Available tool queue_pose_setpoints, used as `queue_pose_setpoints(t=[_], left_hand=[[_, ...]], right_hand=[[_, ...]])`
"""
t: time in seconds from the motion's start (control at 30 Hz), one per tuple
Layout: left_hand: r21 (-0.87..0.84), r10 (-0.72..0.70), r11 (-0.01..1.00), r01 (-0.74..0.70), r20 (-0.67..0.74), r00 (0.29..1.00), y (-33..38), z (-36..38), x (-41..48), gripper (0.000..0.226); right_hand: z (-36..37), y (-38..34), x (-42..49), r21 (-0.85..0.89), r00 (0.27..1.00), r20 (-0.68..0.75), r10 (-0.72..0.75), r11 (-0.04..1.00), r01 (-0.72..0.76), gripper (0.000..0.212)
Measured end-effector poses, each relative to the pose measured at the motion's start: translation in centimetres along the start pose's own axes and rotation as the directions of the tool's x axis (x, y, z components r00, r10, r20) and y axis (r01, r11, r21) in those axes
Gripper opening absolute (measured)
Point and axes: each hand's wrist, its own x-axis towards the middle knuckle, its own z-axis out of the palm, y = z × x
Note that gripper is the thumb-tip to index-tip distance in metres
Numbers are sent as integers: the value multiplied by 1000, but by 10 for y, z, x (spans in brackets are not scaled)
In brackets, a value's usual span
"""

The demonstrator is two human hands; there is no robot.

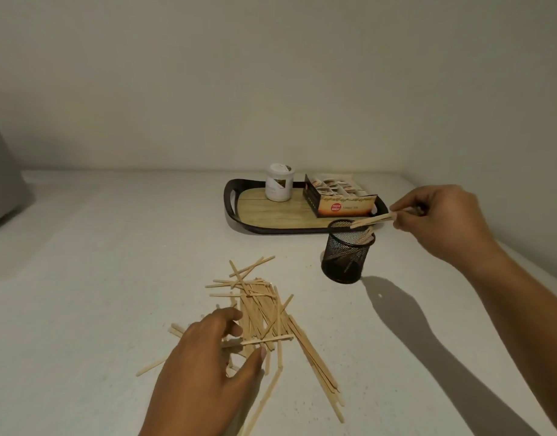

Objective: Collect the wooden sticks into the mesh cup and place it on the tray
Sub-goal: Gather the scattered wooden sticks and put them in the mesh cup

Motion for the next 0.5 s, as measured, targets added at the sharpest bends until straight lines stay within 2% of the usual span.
queue_pose_setpoints(t=[0.17, 0.2, 0.27, 0.33, 0.4, 0.5], left_hand=[[-23, -24, 999, 24, 5, 1000, -4, -1, 3, 46], [-27, -28, 999, 28, 4, 1000, -5, -2, 4, 45], [-29, -38, 999, 38, 2, 999, -6, -3, 4, 43], [-40, -47, 998, 46, -11, 999, -10, -5, 3, 39], [-44, -60, 997, 59, -31, 998, -15, -7, 3, 36], [-38, -90, 995, 89, -40, 995, -24, -10, 5, 33]], right_hand=[[34, 17, 31, -160, 998, 63, -19, 987, 28, 13], [42, 19, 37, -182, 994, 107, -12, 983, 31, 12], [53, 20, 47, -314, 955, 296, 20, 946, 78, 12], [57, 19, 54, -442, 898, 434, 80, 887, 134, 34], [55, 17, 60, -419, 930, 360, 68, 903, 96, 37], [54, 9, 56, -245, 996, 83, -18, 969, 38, 14]])
